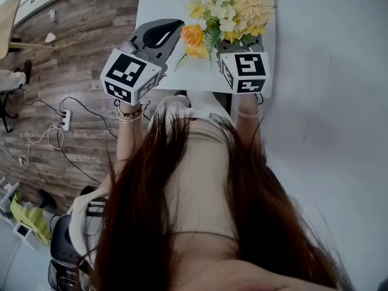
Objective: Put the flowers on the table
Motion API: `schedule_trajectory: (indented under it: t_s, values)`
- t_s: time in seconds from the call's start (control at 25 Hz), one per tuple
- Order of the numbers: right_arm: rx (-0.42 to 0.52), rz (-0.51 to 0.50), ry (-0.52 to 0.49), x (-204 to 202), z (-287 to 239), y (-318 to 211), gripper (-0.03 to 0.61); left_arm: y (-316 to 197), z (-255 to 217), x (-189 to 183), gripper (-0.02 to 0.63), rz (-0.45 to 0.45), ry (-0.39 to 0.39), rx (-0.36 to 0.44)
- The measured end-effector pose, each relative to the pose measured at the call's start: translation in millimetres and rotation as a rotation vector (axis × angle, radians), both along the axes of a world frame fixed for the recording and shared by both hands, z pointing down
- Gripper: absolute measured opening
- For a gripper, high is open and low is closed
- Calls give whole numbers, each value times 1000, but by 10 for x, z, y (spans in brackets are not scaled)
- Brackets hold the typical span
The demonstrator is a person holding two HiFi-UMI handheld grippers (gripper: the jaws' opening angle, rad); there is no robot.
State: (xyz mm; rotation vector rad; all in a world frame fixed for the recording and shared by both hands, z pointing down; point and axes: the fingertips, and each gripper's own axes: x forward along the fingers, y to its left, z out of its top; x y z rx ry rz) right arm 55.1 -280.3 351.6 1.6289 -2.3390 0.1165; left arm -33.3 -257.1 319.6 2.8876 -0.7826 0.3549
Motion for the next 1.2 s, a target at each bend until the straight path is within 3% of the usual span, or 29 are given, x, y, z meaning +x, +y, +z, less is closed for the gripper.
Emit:
schedule_trajectory:
  t_s: [0.72, 1.2]
  values:
    - [-4, -68, -47, 450, 759, -335, 261, -249, 620, 436, 5, -78, -43, -29]
    - [-5, -106, -49, 459, 944, -437, 261, -318, 749, 426, 5, -124, -55, -51]
